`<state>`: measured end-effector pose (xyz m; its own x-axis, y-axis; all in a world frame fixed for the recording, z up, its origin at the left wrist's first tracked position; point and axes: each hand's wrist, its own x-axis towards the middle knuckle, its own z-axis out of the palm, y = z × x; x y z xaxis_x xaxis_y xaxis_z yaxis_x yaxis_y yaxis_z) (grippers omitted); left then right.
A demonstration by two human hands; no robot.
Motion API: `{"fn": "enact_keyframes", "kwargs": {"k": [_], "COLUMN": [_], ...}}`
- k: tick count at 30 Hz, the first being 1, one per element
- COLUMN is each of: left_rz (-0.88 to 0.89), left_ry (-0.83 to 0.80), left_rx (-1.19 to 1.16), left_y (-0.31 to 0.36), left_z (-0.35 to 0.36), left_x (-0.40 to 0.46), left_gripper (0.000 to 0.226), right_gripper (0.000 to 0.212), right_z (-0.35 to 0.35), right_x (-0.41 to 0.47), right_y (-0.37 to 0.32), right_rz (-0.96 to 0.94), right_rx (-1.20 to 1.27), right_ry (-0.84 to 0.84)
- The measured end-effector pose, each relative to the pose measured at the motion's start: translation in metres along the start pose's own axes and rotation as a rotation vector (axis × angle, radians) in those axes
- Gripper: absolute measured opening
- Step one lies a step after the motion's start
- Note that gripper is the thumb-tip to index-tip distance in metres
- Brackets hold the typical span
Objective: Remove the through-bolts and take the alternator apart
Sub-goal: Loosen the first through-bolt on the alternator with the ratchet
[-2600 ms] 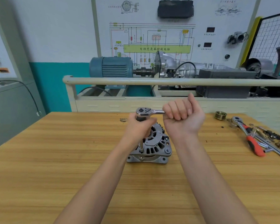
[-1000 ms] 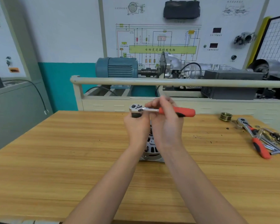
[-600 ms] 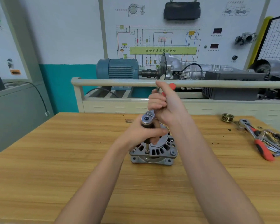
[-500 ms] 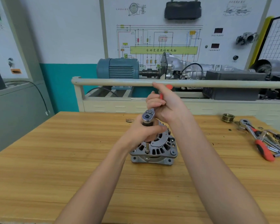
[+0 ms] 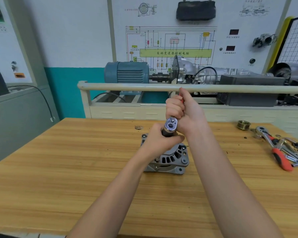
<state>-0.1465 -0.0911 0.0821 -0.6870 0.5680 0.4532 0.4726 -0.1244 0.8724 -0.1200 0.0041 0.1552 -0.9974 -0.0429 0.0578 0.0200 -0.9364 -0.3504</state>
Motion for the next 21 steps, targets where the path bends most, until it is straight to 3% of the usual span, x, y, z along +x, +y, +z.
{"fn": "enact_keyframes", "kwargs": {"k": [2, 5, 9, 14, 17, 21], "left_rz": [-0.013, 0.024, 0.109, 0.089, 0.051, 0.059], "left_ry": [-0.021, 0.121, 0.219, 0.139, -0.048, -0.285], "left_rx": [-0.029, -0.084, -0.070, -0.069, -0.113, -0.105], "left_y": [0.002, 0.002, -0.004, -0.005, -0.003, 0.007], "left_z": [-0.004, 0.001, 0.006, 0.000, -0.012, -0.025], "left_x": [0.000, 0.000, -0.003, -0.006, -0.006, 0.001], "left_gripper": [0.029, 0.022, 0.024, 0.032, 0.032, 0.025], "right_gripper": [0.046, 0.044, 0.043, 0.051, 0.048, 0.048], "right_z": [0.001, -0.001, -0.006, -0.014, -0.018, -0.014], "right_x": [0.000, -0.003, -0.011, -0.013, -0.014, -0.007], "right_y": [0.010, 0.021, 0.028, 0.019, 0.012, 0.006], "right_rz": [-0.143, -0.424, -0.555, -0.400, -0.222, -0.141], "right_rx": [-0.018, 0.018, 0.031, -0.040, -0.011, 0.029], "right_ry": [0.032, 0.132, 0.129, -0.028, -0.210, -0.180]}}
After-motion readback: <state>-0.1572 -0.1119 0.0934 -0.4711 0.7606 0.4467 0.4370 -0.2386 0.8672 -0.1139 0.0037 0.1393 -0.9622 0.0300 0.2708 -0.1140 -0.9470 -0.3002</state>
